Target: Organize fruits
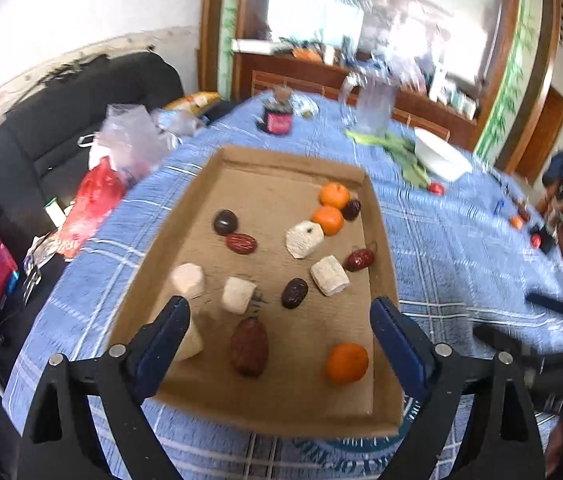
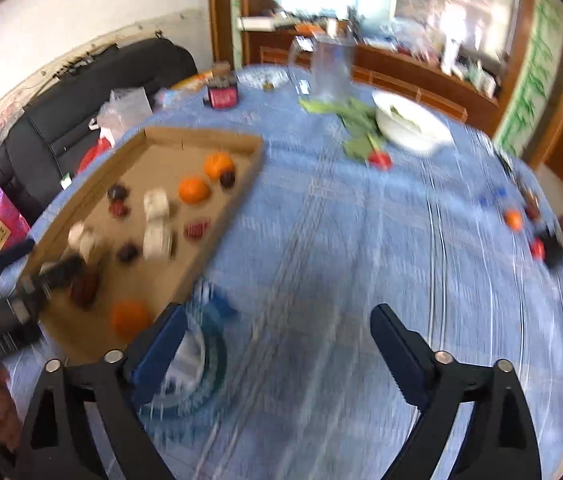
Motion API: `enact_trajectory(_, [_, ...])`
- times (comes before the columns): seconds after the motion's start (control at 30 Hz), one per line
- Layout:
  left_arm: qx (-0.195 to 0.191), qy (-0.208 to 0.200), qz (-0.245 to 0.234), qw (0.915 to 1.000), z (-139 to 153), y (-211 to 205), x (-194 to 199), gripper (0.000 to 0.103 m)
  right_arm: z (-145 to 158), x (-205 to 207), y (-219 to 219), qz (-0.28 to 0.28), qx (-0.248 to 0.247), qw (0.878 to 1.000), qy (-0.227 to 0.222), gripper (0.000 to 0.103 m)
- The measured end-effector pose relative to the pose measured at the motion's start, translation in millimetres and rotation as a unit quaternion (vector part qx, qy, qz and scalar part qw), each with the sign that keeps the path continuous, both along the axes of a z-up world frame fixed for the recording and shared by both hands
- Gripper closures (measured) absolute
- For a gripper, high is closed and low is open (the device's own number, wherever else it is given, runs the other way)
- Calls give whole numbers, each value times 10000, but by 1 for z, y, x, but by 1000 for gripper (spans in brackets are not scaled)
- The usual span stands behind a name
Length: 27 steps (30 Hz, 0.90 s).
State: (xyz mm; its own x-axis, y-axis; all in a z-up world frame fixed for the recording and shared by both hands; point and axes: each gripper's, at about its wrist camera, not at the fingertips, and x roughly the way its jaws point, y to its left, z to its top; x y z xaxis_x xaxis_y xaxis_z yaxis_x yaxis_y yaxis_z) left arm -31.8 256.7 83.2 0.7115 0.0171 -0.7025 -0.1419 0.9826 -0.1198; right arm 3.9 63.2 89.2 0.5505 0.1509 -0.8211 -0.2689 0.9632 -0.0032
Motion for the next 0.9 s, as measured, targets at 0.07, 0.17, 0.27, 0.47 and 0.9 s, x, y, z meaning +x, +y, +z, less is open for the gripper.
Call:
enact_trajectory(0.07, [-92, 23, 119, 9999, 3, 4, -13, 7, -4, -21, -4, 21, 106, 9999, 116, 4])
enact_trajectory(0.17, [-393, 213, 430, 9981, 1, 12, -34, 6, -11, -47, -6, 137, 170, 9998, 32, 2])
enact_trajectory(0.27, [-419, 627, 695, 9947, -7, 12, -47, 6, -18, -67, -6, 289, 7, 9996, -17, 2])
enact_trajectory(0.47, [45, 579, 1257, 9904, -2, 2, -87, 6, -24, -87, -7, 437, 73, 9990, 4, 2])
enact_trajectory(0.9, [913, 36, 950, 9913, 9, 10, -98, 6, 1, -112, 7, -228, -122, 9971, -714, 1])
